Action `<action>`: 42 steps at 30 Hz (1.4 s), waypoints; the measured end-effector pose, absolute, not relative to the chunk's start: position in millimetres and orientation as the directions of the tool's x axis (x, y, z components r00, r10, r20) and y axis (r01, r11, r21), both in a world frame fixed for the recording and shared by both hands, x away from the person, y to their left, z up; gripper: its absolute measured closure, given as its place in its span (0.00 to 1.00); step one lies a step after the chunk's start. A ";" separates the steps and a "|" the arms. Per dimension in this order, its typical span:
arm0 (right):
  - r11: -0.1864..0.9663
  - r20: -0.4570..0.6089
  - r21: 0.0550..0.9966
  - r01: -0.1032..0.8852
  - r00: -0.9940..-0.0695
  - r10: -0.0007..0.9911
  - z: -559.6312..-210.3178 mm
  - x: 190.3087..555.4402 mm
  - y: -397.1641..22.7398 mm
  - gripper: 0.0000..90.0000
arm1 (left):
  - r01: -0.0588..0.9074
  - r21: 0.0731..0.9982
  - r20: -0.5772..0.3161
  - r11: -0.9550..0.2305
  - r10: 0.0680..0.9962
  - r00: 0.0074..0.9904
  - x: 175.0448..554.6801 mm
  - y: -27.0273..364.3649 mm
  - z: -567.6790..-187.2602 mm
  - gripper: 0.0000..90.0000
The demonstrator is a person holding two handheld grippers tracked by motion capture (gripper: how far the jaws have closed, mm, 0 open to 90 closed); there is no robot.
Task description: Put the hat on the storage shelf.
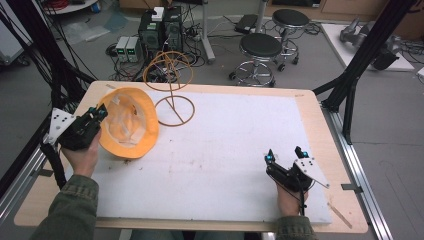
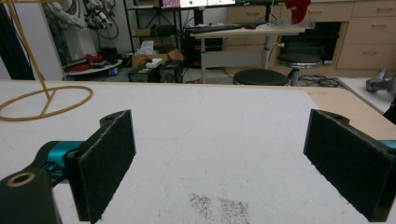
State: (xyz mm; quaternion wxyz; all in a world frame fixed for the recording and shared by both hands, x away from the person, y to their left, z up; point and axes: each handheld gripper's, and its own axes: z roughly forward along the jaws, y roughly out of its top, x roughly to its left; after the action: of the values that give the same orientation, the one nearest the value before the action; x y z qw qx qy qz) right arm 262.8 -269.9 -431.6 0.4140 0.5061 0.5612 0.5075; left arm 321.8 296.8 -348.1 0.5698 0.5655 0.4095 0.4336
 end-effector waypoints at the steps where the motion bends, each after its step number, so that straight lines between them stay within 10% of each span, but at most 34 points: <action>1: -0.031 0.052 0.988 0.149 -0.144 0.988 -431.5 262.7 -269.9 0.09 | -0.039 0.999 0.029 -0.019 0.959 0.281 322.4 297.1 -345.0 0.96; 42: -0.040 0.054 0.994 0.103 -0.134 0.990 -429.0 258.5 -269.5 0.09 | -0.206 0.976 0.094 -0.070 0.989 0.112 390.1 300.2 -223.1 0.96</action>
State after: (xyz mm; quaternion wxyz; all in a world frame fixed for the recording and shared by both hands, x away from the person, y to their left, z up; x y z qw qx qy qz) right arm 258.5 -269.5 -429.0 0.4271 0.5008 0.5455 0.5189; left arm 390.1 300.2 -223.1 0.5563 0.4964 0.3945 0.5371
